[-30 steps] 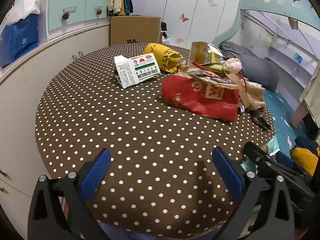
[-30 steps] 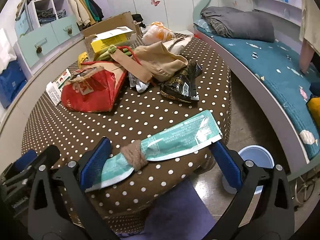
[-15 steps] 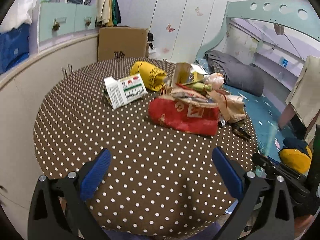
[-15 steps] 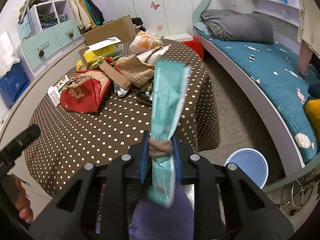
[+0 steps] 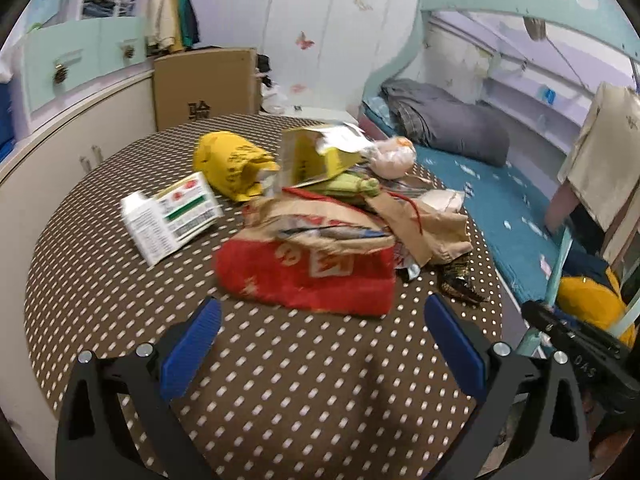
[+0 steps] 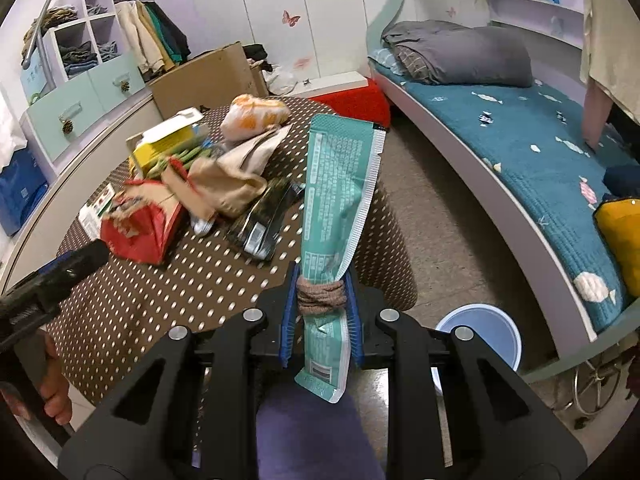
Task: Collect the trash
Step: 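Grasp the red paper bag with the left tool, then carry the red bag and teal tube with both tools over the blue bucket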
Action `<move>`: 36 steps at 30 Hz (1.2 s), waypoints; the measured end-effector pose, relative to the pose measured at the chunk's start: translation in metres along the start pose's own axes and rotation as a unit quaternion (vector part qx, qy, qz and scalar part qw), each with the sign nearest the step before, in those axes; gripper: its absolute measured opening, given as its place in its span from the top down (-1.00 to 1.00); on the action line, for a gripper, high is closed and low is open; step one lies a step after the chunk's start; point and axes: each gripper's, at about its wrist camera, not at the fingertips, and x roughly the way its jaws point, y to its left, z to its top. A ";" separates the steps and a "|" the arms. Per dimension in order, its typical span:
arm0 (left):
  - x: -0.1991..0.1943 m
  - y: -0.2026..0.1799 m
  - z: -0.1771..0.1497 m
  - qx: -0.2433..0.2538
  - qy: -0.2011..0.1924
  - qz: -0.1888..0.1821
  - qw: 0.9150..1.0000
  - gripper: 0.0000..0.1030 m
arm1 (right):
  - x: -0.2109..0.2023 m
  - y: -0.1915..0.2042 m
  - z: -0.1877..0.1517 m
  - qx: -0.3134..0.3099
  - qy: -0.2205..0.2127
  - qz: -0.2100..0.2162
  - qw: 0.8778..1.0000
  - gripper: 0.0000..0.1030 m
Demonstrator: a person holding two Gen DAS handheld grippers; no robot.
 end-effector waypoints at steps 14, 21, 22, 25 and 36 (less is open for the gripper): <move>0.068 -0.023 0.020 0.014 0.057 0.073 0.996 -0.88 | 0.022 -0.007 0.024 -0.004 0.025 -0.006 1.000 0.57; 0.042 0.000 0.014 -0.019 0.047 0.010 0.999 -0.23 | 0.024 0.001 0.028 -0.015 0.027 -0.003 1.000 0.57; 0.038 0.002 0.012 -0.020 0.046 0.001 0.999 -0.22 | 0.023 0.002 0.028 -0.017 0.026 -0.003 1.000 0.57; 0.028 0.006 0.008 -0.023 0.042 -0.010 0.999 -0.17 | 0.019 0.005 0.027 -0.021 0.022 -0.001 1.000 0.57; -0.008 -0.013 0.004 0.003 0.003 -0.028 1.000 -0.16 | 0.002 0.009 0.023 -0.027 0.009 0.002 1.000 0.57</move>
